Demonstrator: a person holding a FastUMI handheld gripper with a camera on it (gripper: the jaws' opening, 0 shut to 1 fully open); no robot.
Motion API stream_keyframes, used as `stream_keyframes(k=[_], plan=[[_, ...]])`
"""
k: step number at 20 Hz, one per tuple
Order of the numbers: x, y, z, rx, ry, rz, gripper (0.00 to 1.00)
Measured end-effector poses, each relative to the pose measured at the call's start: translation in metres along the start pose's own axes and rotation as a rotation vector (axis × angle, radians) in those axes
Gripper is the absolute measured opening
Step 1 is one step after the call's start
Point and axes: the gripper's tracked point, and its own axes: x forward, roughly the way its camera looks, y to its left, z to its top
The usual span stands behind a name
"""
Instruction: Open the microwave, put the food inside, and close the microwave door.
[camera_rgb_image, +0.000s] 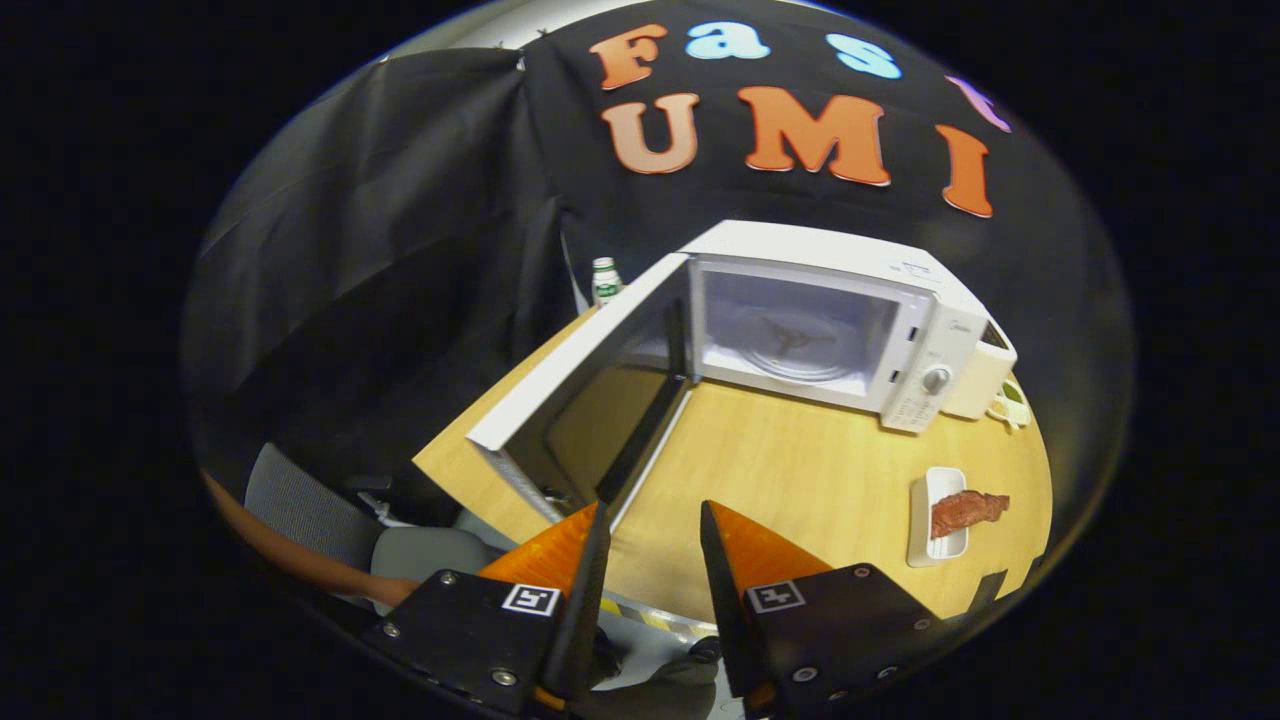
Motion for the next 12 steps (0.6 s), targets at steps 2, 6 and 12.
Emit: stream_keyframes(k=[2, 6, 12], plan=[[0.0, -0.047, -0.003, 0.043, 0.009, -0.052, 0.65], [-0.001, -0.14, -0.022, 0.08, 0.071, -0.137, 0.8], [0.008, -0.245, -0.039, 0.077, 0.133, -0.195, 0.94]])
